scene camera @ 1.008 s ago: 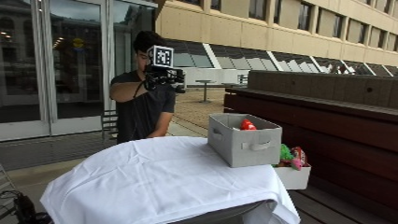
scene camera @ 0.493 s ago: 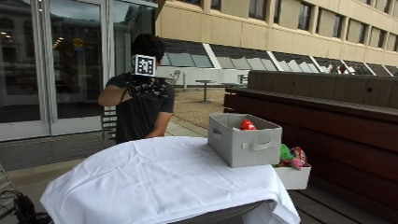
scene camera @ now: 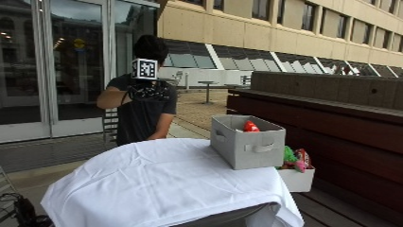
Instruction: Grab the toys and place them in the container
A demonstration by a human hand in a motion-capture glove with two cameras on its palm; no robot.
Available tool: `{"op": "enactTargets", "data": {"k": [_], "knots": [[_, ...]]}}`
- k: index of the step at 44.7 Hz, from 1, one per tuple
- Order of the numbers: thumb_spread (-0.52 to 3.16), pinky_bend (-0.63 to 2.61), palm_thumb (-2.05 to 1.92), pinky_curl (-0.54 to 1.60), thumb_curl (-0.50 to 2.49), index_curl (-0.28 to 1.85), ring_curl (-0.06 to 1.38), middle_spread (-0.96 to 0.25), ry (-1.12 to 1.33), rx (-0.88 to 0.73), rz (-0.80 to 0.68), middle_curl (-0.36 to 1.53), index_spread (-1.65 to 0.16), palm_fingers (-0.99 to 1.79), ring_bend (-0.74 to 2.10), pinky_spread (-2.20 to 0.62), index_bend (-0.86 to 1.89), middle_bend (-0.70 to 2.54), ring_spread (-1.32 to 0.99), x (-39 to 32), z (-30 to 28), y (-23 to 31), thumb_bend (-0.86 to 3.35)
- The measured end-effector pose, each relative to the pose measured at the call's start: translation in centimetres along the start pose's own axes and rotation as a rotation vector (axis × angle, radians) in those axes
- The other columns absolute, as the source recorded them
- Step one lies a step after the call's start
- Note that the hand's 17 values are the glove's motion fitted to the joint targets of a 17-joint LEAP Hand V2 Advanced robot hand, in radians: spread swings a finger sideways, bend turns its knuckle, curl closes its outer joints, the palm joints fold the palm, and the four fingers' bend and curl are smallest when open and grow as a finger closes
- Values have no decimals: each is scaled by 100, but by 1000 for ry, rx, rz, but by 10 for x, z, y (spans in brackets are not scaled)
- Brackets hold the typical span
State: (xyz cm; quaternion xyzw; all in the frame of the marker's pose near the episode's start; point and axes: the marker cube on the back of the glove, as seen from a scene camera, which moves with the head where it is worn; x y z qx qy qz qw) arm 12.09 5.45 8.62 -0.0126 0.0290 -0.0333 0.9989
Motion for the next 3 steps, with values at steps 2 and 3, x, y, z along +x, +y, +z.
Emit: {"op": "enactTargets", "data": {"k": [2,3], "knots": [[108,70,-16,26,11,30,27,-5,4,-5,-4,39,-20,-9,23,-18,18,16,-26,1,0,1,-11],[108,70,-16,26,11,31,27,-5,5,-8,-7,39,-20,-9,23,-19,18,15,-27,1,-1,1,-11]]}}
